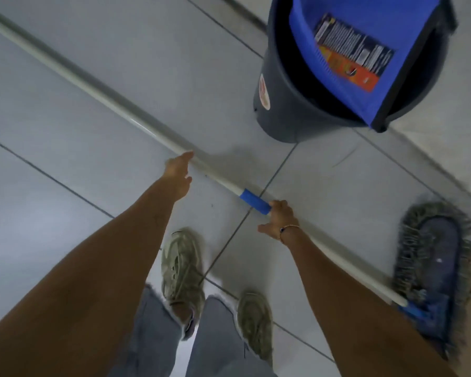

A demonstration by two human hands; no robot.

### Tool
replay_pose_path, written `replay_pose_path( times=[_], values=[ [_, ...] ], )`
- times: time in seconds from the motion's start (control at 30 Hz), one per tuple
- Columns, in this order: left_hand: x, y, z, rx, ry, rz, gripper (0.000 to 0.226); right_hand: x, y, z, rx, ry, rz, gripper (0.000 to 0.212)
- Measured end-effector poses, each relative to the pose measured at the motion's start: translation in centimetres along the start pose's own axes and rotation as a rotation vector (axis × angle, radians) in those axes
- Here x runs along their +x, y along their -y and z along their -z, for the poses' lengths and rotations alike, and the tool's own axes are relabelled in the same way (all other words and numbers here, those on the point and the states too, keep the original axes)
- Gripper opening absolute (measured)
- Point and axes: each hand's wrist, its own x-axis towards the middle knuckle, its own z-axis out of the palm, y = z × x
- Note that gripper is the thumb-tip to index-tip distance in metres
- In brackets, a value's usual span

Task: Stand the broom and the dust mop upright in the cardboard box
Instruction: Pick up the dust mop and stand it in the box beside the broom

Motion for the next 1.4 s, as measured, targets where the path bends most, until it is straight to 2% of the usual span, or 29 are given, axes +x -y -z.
replay_pose_path(
  times=[0.1, 0.23, 0.3, 0.4, 0.43, 0.5, 0.63, 0.7, 0.83, 0.97, 1.17, 1.27, 1.4],
  values=[
    [5.9, -0.4, -0.3, -0.05, -0.066, -0.067, 0.057, 3.9, -2.2, -1.8, 0.043, -0.039, -0.105, 0.06],
    [9.1, -0.5, -0.3, -0.143, -0.076, -0.154, 0.024, 6.6, -5.0, -2.6, 0.049, 0.019, -0.135, 0.047],
    [8.0, -0.6, -0.1, -0.161, -0.05, -0.197, 0.021, 6.2, -5.2, -2.3, 0.047, 0.029, -0.133, 0.04],
    [3.5, -1.8, 0.7, -0.188, -0.038, -0.251, 0.025, 3.3, -4.8, -1.2, 0.039, 0.019, -0.163, 0.014],
    [1.7, -2.2, 0.9, -0.206, -0.041, -0.26, 0.027, 2.2, -4.8, -0.9, 0.054, 0.018, -0.175, 0.015],
    [-3.4, -3.7, 1.3, -0.242, 0.007, -0.275, 0.024, -1.4, -4.7, 0.4, 0.064, 0.017, -0.176, 0.012],
    [-16.9, -8.3, 1.0, -0.33, 0.289, -0.369, 0.029, -9.8, -4.3, 5.1, 0.06, 0.001, -0.139, 0.011],
    [-23.9, -10.8, -0.5, -0.32, 0.378, -0.428, 0.033, -14.0, -4.5, 7.8, 0.057, 0.003, -0.127, 0.014],
    [-38.1, -15.6, -5.6, -0.233, 0.466, -0.554, 0.05, -22.2, -4.5, 13.6, 0.134, -0.07, -0.084, 0.03],
    [-52.4, -18.2, -12.0, -0.146, 0.508, -0.678, 0.053, -30.3, -4.4, 19.6, 0.2, -0.147, -0.069, 0.031],
    [-69.8, -17.5, -18.7, -0.014, 0.589, -0.823, 0.046, -40.5, -6.2, 25.0, 0.361, -0.191, -0.059, 0.036],
    [-76.9, -15.0, -20.7, 0.109, 0.72, -0.871, 0.047, -44.6, -7.9, 25.7, 0.509, -0.274, -0.07, 0.035],
    [-85.1, -13.2, -23.1, 0.28, 1.024, -0.904, 0.05, -50.9, -9.4, 27.0, 0.776, -0.513, -0.111, 0.042]
  ],
)
